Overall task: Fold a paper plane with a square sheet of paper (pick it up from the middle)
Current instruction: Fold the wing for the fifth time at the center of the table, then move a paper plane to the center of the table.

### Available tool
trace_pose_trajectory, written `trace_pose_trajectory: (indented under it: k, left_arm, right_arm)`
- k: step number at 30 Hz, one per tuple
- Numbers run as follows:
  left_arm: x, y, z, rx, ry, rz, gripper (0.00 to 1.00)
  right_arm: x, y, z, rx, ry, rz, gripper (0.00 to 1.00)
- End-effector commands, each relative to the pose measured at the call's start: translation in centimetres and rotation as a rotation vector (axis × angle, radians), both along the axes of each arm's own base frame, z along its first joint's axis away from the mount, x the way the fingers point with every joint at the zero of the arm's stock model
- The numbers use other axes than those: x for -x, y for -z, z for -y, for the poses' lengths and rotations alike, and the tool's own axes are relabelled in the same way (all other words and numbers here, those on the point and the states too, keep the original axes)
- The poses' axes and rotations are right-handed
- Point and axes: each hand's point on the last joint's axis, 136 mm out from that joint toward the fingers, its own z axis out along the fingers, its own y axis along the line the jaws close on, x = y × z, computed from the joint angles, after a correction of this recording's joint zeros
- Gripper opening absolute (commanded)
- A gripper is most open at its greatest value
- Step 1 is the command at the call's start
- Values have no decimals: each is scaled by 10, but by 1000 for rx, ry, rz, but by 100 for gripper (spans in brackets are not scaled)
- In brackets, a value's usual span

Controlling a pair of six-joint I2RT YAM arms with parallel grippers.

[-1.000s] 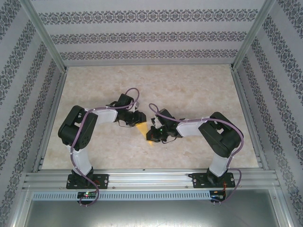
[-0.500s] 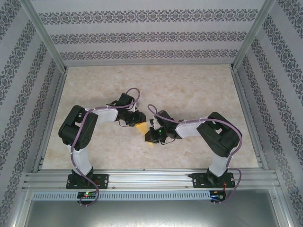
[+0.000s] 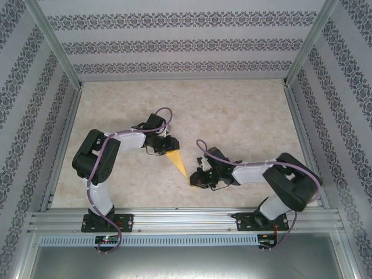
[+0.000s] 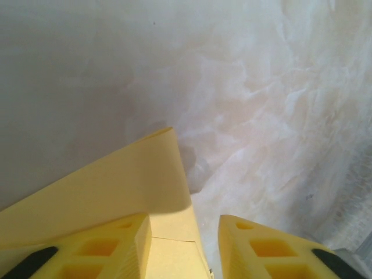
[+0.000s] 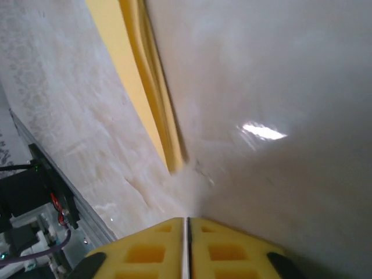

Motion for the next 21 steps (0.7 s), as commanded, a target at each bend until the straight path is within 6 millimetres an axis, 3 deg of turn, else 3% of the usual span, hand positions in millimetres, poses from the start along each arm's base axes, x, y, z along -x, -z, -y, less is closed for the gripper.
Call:
trace_pose_trajectory:
  k: [1,3,6,8,13,16,21]
  left_arm:
    - [2,-24,-15,-139,-10,51,50]
    - [3,-43,-32,-295,-52,78,63]
    - [13,-66,-57,-467,-129,85,70]
    - [24,-70,-64,-523,-156,59,71]
    - [43,-50,-61,-573,-157,-48,72]
    - [51,-40,-65,-595,-189,-98,70]
    - [52,-25,-61,-555,-202,-122,67]
  right_arm:
    - [-23,-10,28,125,76,115,21]
    - [-43,-23,39,189,102,219,28]
    - [-72,-39,44,228,136,351,36]
    - [-86,-43,41,224,150,376,37]
    - [-111,-45,14,183,87,380,37]
    - [-112,-49,-14,109,-1,375,39]
    - [-114,-33,-35,102,-90,332,41]
